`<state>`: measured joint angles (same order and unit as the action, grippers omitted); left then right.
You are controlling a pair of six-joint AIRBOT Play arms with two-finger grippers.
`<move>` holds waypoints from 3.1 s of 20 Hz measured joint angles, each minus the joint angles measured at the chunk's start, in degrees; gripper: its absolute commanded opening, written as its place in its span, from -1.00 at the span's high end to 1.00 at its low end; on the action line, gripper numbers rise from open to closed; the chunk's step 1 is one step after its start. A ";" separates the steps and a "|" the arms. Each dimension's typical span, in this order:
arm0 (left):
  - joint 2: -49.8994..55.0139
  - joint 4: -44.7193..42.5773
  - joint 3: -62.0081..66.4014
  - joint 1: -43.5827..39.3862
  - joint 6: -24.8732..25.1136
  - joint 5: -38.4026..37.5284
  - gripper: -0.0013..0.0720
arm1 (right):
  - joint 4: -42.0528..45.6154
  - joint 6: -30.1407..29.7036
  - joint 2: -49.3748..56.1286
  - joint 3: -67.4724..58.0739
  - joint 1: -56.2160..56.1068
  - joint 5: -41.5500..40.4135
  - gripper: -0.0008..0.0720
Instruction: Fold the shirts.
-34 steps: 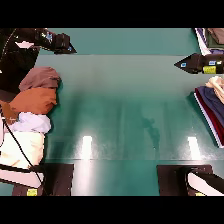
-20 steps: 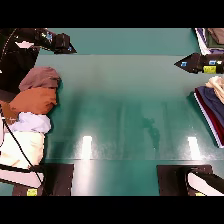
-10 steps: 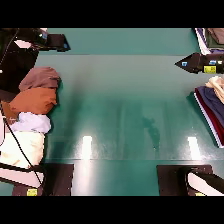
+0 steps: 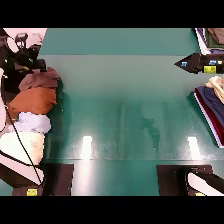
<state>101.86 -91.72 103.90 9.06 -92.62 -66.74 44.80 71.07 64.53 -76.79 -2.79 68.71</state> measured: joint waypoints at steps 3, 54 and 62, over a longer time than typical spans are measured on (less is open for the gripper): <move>2.12 -0.46 -1.03 0.92 -0.33 2.01 0.23 | -0.09 0.00 0.00 0.00 0.00 0.00 0.93; -1.99 48.19 -25.07 -18.12 22.08 10.10 -0.69 | 0.42 0.04 -0.42 -29.92 0.02 11.02 0.93; 0.11 50.10 -22.93 -20.11 22.67 14.86 0.89 | 0.33 0.09 -0.96 -24.33 0.02 12.11 0.93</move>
<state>101.97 -41.63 80.97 -11.05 -69.95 -51.88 45.12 71.16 63.57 -101.12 -2.76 80.82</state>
